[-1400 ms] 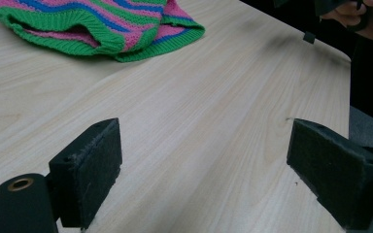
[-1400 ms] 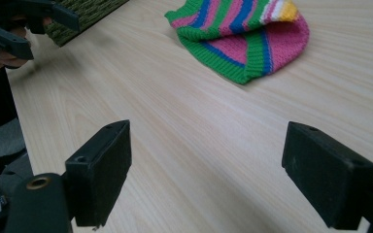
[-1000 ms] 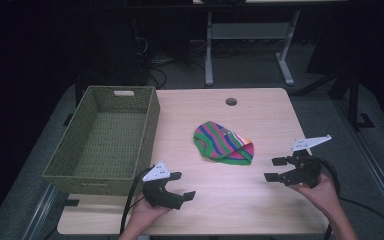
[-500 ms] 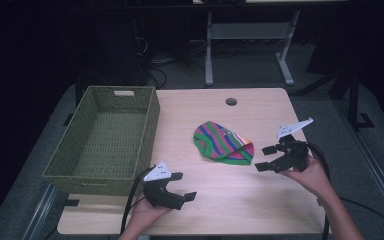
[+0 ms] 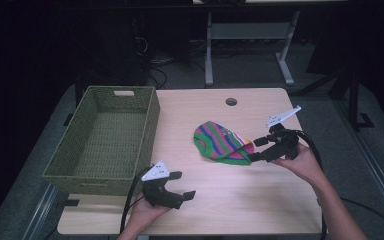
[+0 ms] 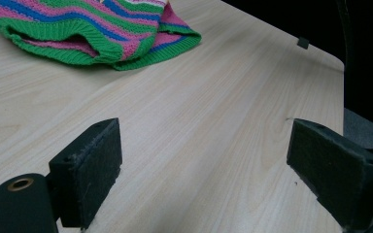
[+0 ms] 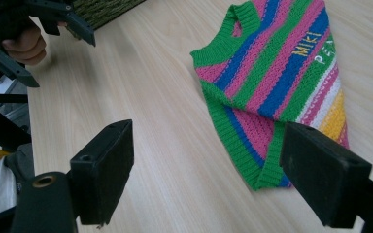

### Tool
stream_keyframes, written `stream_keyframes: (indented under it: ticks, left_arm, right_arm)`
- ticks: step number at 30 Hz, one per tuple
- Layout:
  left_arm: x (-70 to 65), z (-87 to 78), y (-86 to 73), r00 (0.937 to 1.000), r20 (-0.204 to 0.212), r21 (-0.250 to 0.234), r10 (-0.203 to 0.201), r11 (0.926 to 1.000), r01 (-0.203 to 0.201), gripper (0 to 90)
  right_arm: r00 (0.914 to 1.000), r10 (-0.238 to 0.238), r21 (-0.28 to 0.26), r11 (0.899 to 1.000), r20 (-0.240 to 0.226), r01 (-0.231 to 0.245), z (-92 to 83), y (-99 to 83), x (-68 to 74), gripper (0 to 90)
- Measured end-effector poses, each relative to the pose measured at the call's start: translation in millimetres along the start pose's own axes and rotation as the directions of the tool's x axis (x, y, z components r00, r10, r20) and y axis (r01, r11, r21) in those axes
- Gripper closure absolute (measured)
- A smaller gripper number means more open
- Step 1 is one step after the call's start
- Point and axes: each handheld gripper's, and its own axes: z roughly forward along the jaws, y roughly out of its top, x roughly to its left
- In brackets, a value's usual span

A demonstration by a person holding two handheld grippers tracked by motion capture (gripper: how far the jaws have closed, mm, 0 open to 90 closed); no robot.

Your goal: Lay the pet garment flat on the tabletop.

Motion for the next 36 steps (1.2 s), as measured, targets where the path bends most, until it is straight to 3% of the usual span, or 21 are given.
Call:
stream_keyframes:
  ticks: [18,27,36]
  left_arm:
    - [0.5,-0.2,1.3,1.0,0.007,-0.008,0.002,1.0,-0.002,12.2]
    - [1.5,-0.3,2.3,0.9999,0.016,-0.011,0.002,0.9999,-0.002,12.2]
    - [2.0,-0.3,2.6,0.9998,0.019,-0.013,0.002,0.9999,-0.002,12.3]
  right_arm:
    - [0.9994,-0.035,0.068,0.997,-0.003,0.035,28.4,49.2,-12.7,23.0]
    - [0.9994,-0.031,0.087,0.996,-0.013,0.032,45.3,61.0,-19.6,25.3]
    - [0.9999,0.002,0.131,0.991,-0.01,0.0,64.4,64.9,-37.4,28.0]
